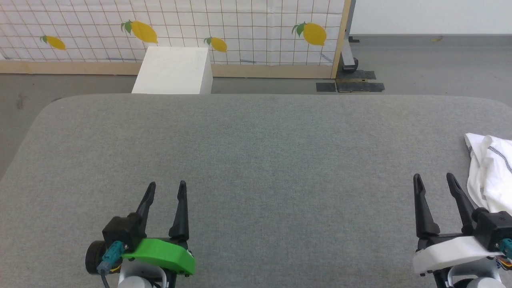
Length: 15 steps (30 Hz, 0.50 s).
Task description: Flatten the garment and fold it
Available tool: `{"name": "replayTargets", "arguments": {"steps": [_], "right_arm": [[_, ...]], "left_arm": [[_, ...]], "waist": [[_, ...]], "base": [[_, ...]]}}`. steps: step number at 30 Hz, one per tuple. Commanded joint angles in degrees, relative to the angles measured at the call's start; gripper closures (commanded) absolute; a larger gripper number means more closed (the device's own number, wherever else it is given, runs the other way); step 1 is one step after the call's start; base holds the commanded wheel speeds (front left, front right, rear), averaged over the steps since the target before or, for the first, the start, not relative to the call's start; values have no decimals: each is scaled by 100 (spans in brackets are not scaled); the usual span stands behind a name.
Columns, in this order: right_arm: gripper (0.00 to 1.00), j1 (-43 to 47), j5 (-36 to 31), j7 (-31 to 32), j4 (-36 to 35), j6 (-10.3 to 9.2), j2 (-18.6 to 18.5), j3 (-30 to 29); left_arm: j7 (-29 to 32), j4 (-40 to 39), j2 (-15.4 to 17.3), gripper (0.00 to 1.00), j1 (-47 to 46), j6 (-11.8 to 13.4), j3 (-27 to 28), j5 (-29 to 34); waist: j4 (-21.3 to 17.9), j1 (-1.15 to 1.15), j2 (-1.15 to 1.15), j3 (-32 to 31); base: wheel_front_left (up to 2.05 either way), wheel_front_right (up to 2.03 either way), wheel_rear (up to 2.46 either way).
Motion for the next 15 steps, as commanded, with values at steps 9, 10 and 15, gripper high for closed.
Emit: {"name": "replayTargets", "arguments": {"steps": [9, 10, 15], "right_arm": [[0, 32, 92, -20, -12, -9, 17, 50], [0, 31, 91, -19, -4, -9, 17, 48], [100, 5, 55, 1, 21, 0, -2, 40]], "left_arm": [[-27, 15, -27, 0, 20, 86, -45, -66], [-27, 16, -27, 0, 21, 91, -49, -72], [3, 11, -1, 100, -2, 60, -51, -32]], "waist": [[-33, 0, 0, 40], [-35, 0, 0, 42], [-45, 0, 0, 42]], "base": [[0, 0, 0], [0, 0, 0], [0, 0, 0]]}}
